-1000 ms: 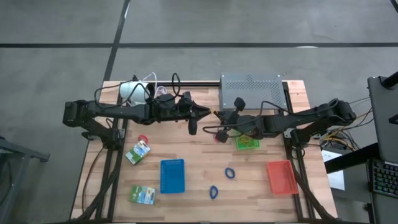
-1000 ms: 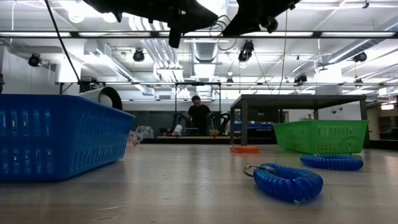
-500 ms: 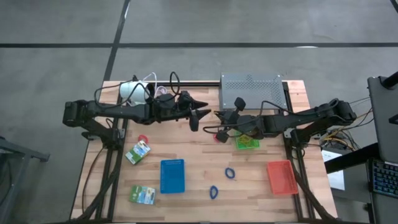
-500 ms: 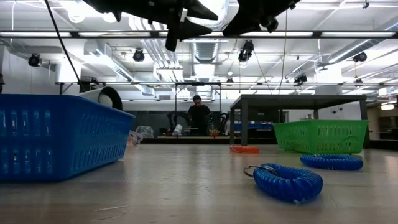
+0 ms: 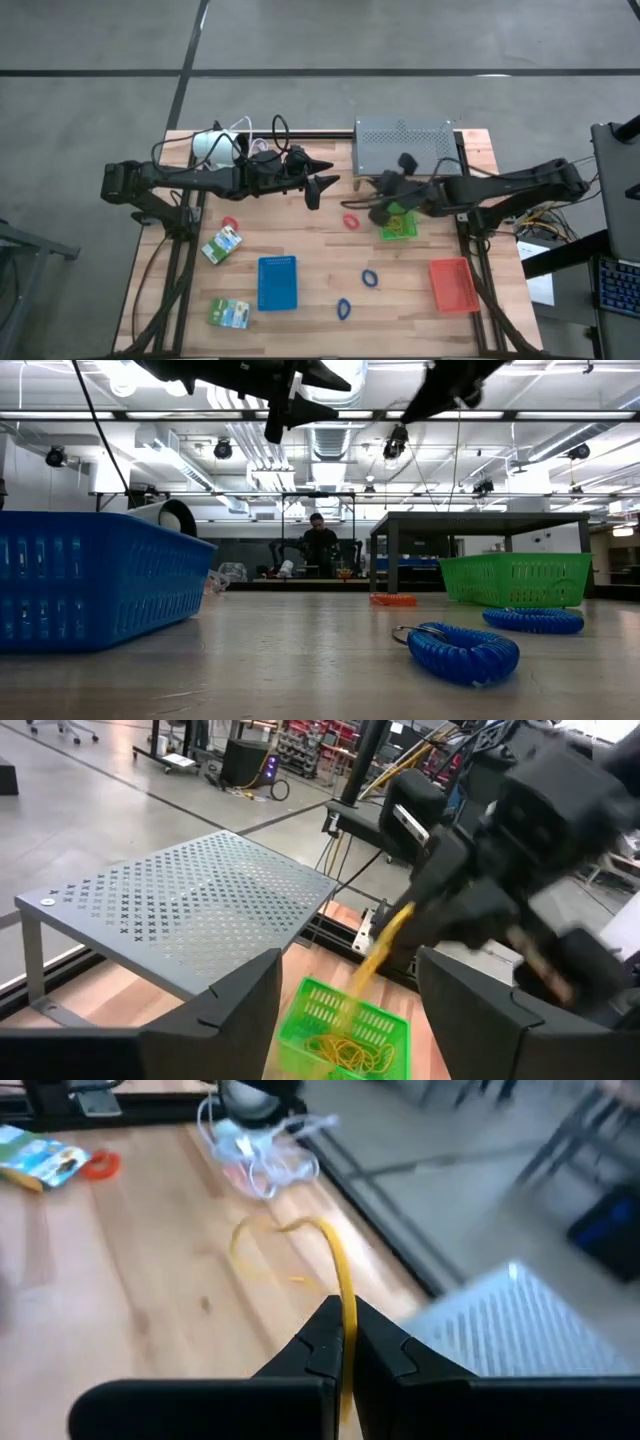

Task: Pick & Place Office Desk Supplies
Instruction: Put the yellow rubber band into the green bin

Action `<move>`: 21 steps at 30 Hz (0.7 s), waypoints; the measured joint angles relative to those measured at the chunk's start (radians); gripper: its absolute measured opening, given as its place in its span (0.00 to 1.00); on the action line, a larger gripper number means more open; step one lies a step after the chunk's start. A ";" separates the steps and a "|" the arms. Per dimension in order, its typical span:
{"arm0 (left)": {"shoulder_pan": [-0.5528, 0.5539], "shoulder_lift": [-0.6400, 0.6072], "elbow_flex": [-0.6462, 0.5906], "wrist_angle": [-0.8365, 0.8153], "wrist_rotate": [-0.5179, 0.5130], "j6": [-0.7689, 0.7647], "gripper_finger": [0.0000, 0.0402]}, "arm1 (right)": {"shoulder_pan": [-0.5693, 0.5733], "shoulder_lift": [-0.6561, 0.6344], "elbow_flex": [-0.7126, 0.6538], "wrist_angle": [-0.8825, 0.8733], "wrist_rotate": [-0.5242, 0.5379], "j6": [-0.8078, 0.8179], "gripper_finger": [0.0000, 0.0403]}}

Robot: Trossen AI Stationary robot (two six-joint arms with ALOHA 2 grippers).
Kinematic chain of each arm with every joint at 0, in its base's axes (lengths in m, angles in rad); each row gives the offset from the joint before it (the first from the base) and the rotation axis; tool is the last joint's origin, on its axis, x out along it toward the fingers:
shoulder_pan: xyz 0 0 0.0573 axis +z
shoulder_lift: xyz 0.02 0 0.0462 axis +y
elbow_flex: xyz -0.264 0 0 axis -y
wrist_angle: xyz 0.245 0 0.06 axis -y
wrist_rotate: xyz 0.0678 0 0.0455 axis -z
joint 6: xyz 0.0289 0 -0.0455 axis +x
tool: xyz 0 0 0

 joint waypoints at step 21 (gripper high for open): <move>0.026 0.000 0.000 -0.008 -0.239 0.004 0.55 | -0.002 -0.107 0.110 -0.617 -0.377 0.322 0.02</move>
